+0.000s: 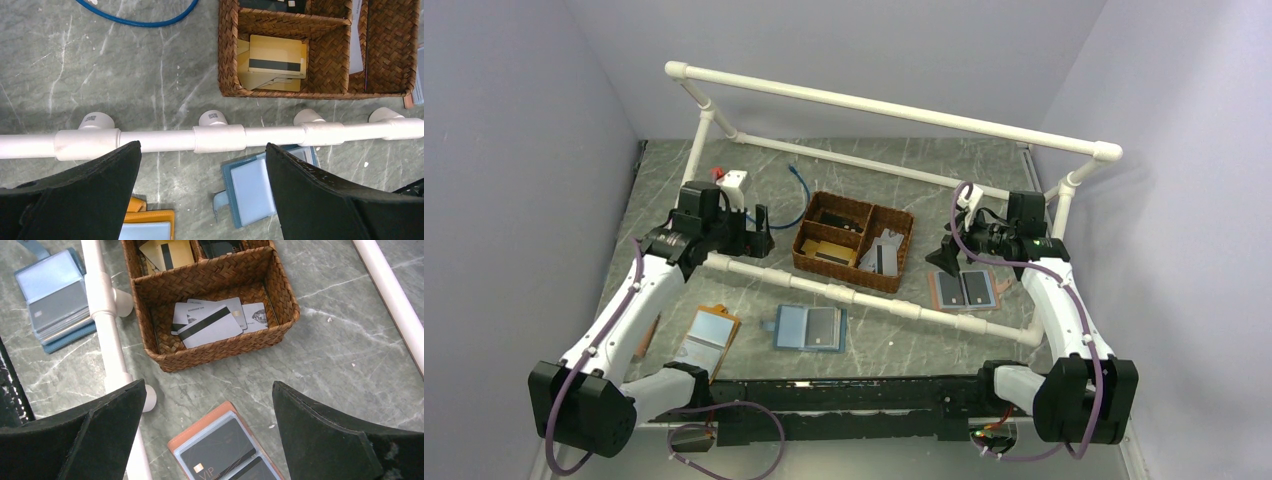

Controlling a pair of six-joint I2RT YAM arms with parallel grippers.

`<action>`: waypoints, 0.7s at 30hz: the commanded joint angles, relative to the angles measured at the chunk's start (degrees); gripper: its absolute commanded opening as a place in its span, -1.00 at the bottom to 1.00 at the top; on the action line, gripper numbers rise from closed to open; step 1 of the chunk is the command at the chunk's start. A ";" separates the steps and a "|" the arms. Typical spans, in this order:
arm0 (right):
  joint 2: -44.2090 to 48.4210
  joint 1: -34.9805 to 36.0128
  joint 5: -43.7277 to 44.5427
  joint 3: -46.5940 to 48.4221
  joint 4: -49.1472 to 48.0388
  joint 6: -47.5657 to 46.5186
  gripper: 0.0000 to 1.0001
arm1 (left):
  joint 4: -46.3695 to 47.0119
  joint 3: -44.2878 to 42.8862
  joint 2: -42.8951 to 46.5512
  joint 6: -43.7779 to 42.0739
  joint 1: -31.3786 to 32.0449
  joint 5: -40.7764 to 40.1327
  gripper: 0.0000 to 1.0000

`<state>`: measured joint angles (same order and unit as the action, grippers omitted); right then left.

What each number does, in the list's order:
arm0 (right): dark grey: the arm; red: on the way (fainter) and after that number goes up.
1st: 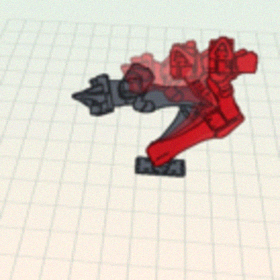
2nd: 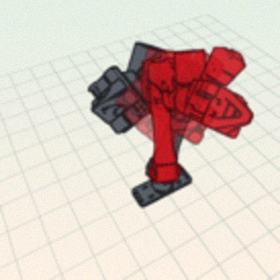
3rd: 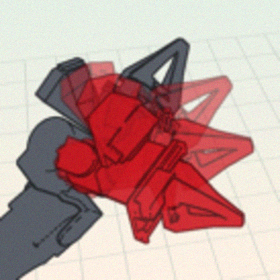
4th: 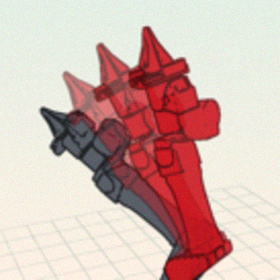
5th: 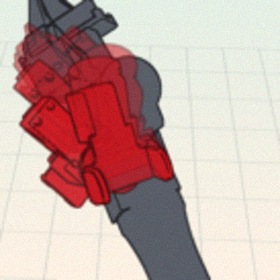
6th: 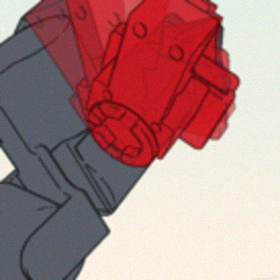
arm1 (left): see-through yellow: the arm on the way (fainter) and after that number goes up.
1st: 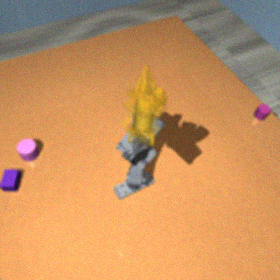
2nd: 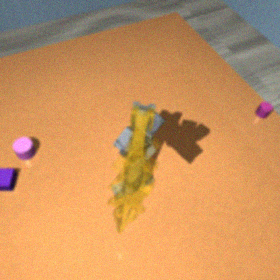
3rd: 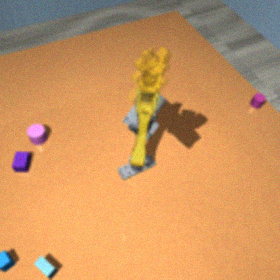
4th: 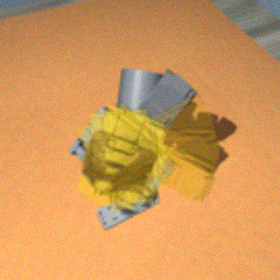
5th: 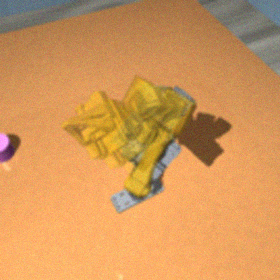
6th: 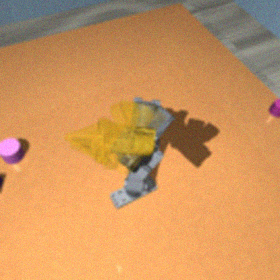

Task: Take the credit cards out of the card holder
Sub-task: Reset both arms

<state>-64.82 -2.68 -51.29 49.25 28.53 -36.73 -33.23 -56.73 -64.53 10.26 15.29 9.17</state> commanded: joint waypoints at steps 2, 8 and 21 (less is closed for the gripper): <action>1.50 -1.24 -2.34 2.04 -0.19 -1.02 0.99 | 2.03 0.05 1.63 -1.48 -0.35 -0.12 0.99; 1.62 -1.89 -3.12 1.98 -0.34 -0.56 0.99 | 2.26 0.20 2.38 -1.29 -0.50 0.93 0.99; 2.90 -4.78 -7.38 2.78 -0.61 2.57 0.99 | 3.51 0.94 4.52 -0.70 -1.23 4.19 0.99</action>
<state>-64.23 -6.11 -54.57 49.54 28.69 -35.51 -31.92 -56.23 -61.58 10.26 14.35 11.79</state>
